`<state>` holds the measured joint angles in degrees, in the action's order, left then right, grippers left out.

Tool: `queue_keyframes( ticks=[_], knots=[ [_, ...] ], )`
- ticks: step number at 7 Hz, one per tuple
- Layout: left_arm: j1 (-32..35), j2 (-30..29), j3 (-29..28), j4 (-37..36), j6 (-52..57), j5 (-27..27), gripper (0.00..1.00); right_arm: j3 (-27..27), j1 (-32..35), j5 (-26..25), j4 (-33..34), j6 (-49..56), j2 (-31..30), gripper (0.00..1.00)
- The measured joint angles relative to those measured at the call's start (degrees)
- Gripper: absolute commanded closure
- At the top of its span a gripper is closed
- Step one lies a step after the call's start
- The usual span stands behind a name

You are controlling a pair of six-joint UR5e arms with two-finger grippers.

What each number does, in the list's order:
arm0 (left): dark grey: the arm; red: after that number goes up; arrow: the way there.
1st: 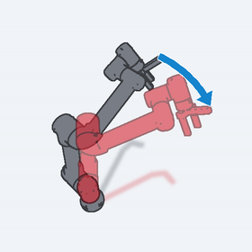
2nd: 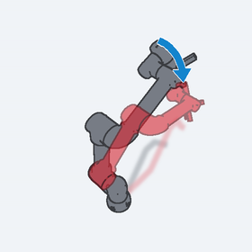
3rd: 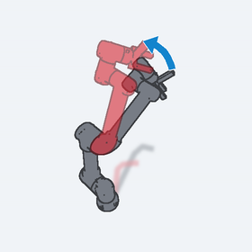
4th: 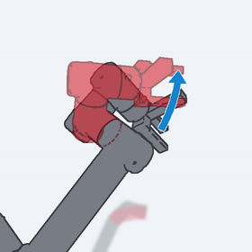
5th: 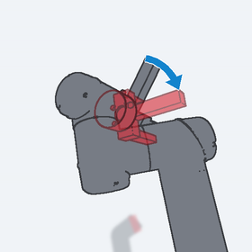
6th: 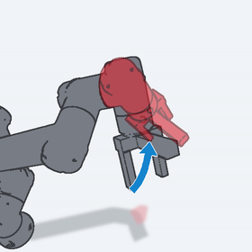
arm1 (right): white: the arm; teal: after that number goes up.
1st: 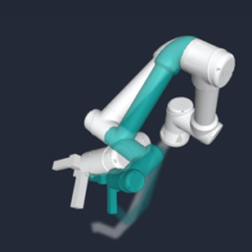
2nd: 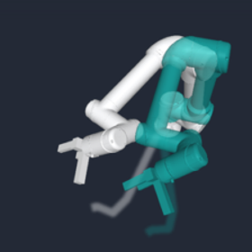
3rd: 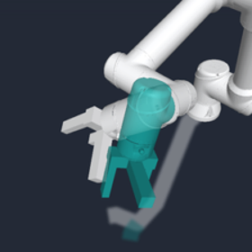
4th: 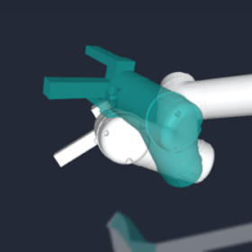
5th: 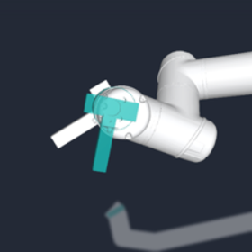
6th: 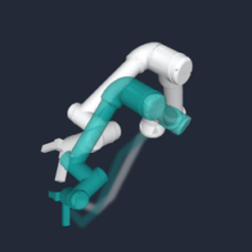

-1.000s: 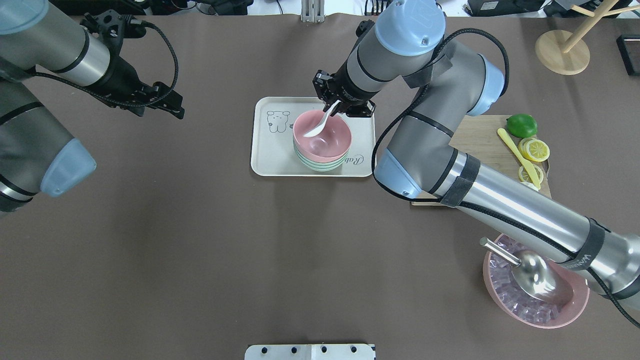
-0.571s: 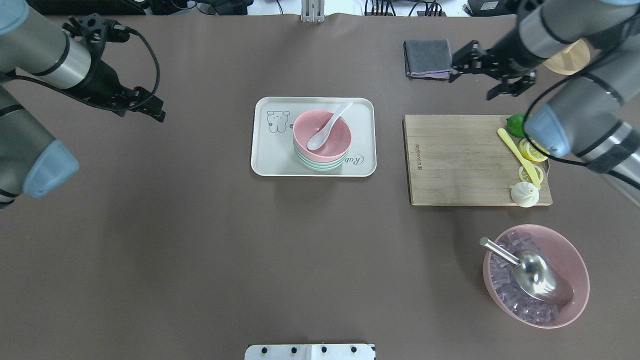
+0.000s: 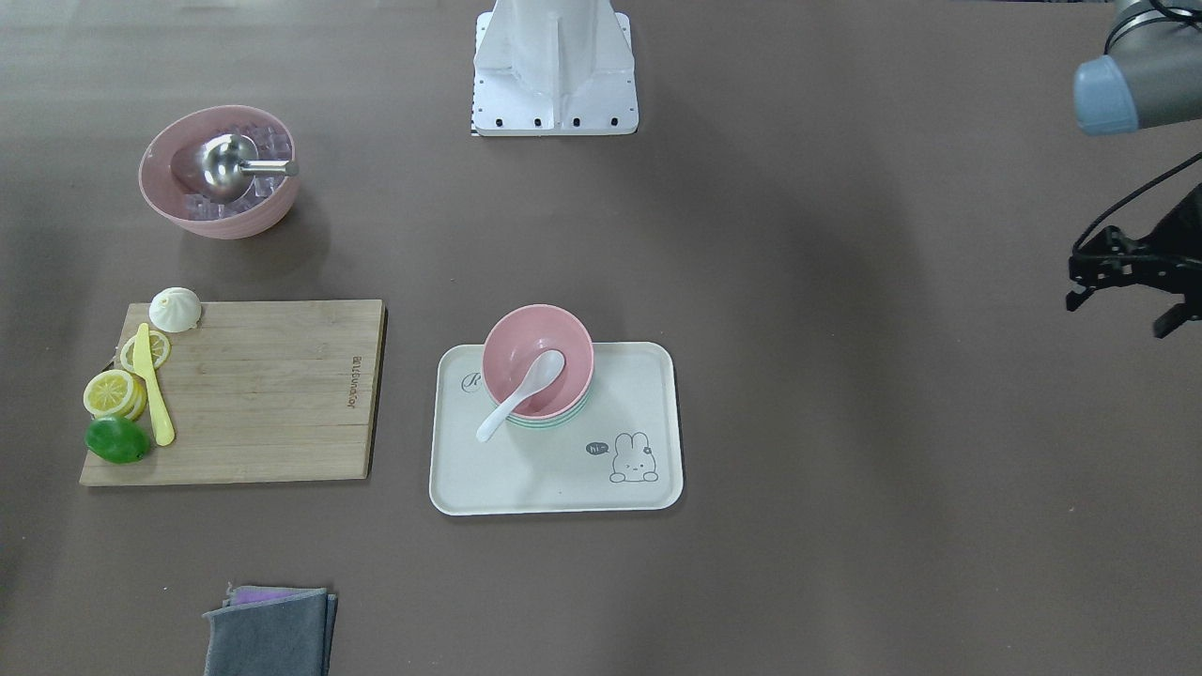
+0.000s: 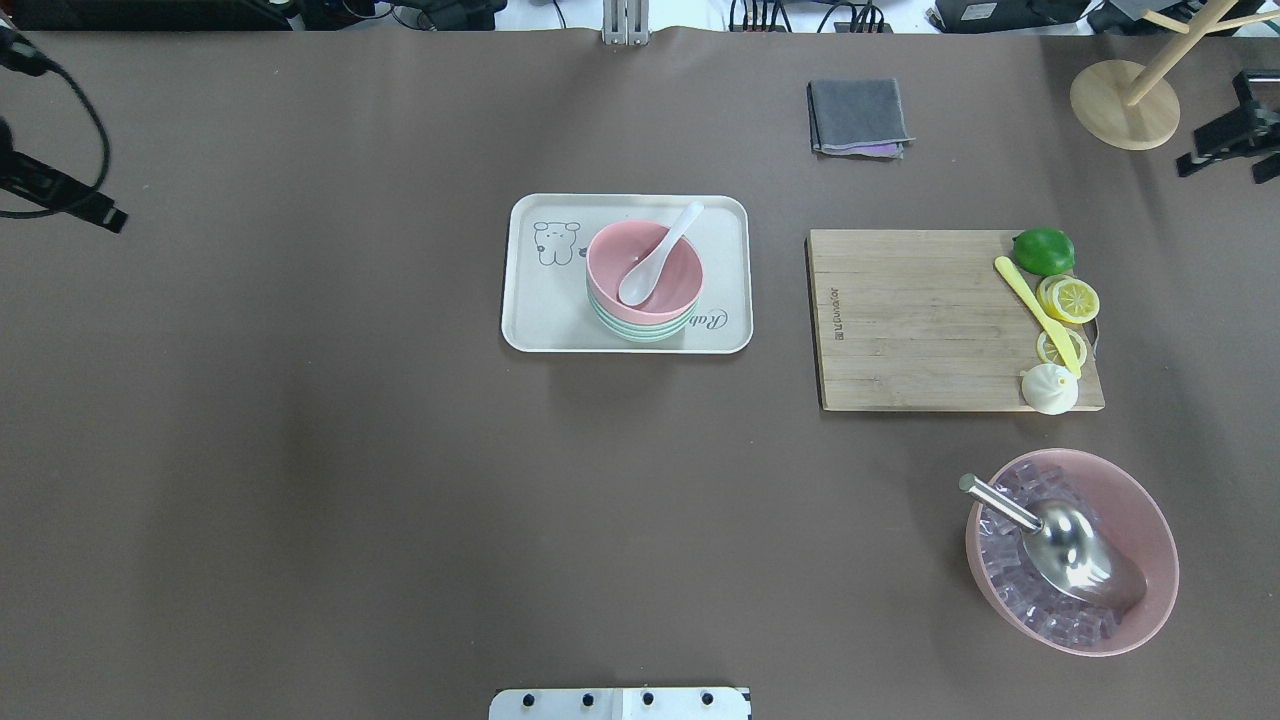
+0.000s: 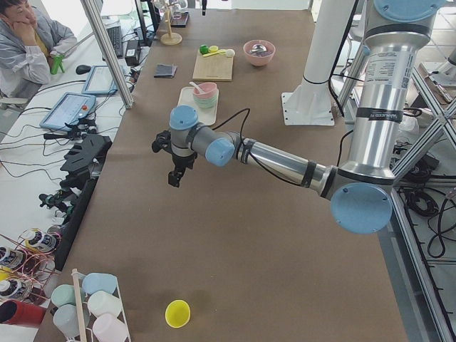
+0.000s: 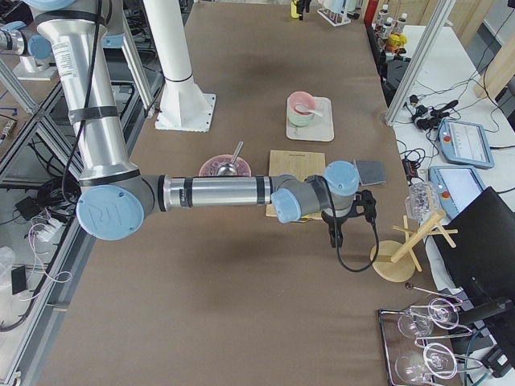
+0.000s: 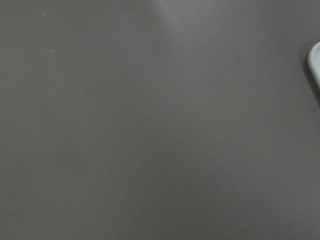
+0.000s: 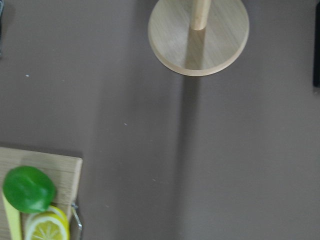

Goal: Stack pink bowl on green and place spoon

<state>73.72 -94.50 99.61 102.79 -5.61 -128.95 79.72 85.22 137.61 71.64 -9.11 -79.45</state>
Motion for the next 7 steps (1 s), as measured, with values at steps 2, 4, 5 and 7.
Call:
queue_keyframes(
  ticks=[2,4,5,7],
  knots=[
    [1.9,3.4,-2.2,0.0,3.1,-0.1,0.02,-1.9,2.5,0.4,1.4,6.7,-0.1,0.00],
    [2.4,4.2,-3.1,-0.1,3.3,-0.1,0.02,-1.7,3.0,0.5,2.0,7.6,-0.1,0.00],
    [3.2,4.4,-3.7,-0.6,3.3,-0.5,0.02,-1.5,3.1,0.6,2.0,7.6,-0.1,0.00],
    [7.3,3.9,-6.6,-1.0,3.4,-3.6,0.02,-1.3,3.1,1.0,2.3,7.6,-0.1,0.00]
  ],
)
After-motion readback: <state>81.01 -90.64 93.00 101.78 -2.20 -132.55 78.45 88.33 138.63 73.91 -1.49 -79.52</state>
